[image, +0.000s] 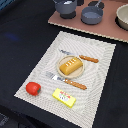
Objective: Interact with the objects in diverse but meaningful ways.
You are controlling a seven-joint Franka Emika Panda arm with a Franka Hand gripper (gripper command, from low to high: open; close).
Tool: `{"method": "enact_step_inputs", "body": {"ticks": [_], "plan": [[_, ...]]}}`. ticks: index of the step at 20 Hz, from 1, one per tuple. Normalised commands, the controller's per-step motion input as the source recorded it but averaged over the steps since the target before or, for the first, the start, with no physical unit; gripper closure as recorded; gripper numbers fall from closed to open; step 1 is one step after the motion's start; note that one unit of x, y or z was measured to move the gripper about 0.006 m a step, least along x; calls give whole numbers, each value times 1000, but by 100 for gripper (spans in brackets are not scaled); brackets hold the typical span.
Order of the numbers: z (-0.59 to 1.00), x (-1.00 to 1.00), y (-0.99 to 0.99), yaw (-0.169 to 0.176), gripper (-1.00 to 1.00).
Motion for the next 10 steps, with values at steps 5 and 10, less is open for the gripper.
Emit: {"method": "enact_step_inputs", "body": {"ticks": [5, 10], "plan": [[0, 240, 346, 19, 100], [0, 297, 393, 16, 100]]}}
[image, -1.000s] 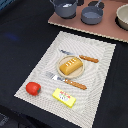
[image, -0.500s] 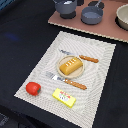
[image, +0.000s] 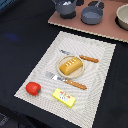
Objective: Interact with the objects in diverse but meaningful ways.
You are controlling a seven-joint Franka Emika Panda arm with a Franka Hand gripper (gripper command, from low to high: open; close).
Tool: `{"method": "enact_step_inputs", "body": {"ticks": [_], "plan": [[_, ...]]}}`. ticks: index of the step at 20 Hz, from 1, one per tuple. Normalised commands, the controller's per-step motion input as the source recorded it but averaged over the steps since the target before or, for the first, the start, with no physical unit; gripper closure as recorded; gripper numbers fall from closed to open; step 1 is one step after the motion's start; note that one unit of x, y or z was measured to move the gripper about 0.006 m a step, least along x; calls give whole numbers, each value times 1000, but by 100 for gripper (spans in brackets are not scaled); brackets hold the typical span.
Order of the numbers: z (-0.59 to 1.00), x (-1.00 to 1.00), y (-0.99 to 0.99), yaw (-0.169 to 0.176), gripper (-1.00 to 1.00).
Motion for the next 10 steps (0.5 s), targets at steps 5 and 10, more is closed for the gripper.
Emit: {"method": "enact_step_inputs", "body": {"ticks": [5, 10], "plan": [[0, 331, 396, 4, 100], [0, 337, 400, 5, 100]]}}
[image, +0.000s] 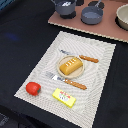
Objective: Interact with the objects in diverse but meaningful ways.
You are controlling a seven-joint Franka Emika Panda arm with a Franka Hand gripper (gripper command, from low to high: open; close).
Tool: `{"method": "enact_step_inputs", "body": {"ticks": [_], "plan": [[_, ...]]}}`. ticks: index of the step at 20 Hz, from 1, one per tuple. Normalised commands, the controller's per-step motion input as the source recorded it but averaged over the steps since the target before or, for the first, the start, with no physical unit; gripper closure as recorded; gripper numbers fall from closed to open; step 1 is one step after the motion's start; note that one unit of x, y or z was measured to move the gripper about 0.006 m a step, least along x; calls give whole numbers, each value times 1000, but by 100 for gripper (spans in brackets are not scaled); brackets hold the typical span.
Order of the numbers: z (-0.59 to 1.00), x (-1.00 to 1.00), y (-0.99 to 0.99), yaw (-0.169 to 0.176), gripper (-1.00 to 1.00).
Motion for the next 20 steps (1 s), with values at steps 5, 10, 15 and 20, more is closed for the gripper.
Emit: {"method": "enact_step_inputs", "body": {"ticks": [5, 10, 15, 20], "plan": [[0, 361, 431, 1, 100], [1, 406, 446, 0, 100], [0, 409, 446, 0, 100], [0, 433, 435, 0, 100]]}}
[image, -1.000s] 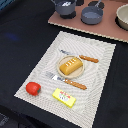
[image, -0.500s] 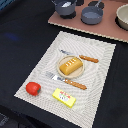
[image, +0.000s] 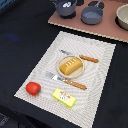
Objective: Interact with the objects in diverse but meaningful ways.
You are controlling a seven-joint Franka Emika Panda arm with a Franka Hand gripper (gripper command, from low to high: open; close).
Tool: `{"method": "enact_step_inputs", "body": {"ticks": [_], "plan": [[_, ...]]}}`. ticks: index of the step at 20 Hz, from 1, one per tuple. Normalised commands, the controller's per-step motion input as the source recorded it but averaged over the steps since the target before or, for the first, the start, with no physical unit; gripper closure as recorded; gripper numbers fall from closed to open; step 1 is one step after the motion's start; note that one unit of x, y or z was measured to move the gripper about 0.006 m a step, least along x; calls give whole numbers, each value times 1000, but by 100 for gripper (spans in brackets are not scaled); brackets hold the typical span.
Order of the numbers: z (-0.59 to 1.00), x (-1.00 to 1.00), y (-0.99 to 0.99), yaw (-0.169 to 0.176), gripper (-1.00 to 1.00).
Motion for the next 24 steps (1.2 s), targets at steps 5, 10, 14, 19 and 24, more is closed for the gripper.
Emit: {"method": "enact_step_inputs", "body": {"ticks": [5, 10, 14, 19, 24], "plan": [[0, 467, 432, 0, 100], [0, 463, 465, 0, 100], [0, 469, 499, 0, 100], [0, 471, 491, 0, 100], [-17, 412, 396, 0, 100]]}}
